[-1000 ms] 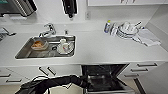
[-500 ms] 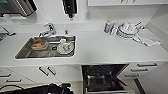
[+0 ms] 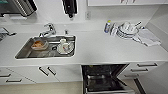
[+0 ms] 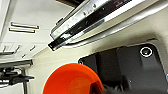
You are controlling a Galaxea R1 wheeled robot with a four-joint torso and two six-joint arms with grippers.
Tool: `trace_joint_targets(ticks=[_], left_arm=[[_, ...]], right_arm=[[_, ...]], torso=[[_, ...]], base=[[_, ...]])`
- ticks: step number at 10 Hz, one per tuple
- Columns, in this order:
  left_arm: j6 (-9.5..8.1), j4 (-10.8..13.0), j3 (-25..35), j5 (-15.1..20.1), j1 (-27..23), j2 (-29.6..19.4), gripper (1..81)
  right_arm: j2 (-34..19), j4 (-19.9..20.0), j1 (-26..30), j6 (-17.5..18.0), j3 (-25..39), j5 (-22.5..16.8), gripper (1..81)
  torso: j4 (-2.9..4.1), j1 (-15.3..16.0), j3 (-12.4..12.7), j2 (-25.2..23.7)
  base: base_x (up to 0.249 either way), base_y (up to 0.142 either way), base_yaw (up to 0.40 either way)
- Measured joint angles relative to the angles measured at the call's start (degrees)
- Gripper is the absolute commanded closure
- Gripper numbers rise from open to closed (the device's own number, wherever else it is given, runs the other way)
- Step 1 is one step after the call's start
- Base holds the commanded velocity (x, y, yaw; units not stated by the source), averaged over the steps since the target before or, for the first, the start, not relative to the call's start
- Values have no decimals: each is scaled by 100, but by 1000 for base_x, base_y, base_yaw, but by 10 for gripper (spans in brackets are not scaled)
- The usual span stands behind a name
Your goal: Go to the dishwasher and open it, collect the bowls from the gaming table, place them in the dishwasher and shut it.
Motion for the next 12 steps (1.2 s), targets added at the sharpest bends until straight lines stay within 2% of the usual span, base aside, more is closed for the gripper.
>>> trace_joint_targets(ticks=[2, 4, 7, 9, 12], left_arm=[[297, 4, -124, -581, 909, -55, 10], [492, 1, -642, -1152, 1885, 54, 10], [762, 39, -1626, -1975, 2861, 653, 10], [878, 80, -2046, -2246, 3365, 1164, 10], [886, 80, -2853, -2441, 3519, 1947, 10]], right_arm=[[-50, 350, 627, 0, 157, 5, 811], [41, 780, 1302, 0, 196, -118, 811], [553, 1452, 2225, 15, -156, -532, 811], [929, 1960, 2589, 17, -680, -697, 811], [1482, 2634, 2732, 17, -1609, -835, 811]], torso=[[0, 0, 0, 0], [0, 0, 0, 0], [0, 0, 0, 0], [0, 0, 0, 0], [0, 0, 0, 0]], base=[[0, 0, 0], [0, 0, 0], [0, 0, 0], [0, 0, 0], [0, 0, 0]])
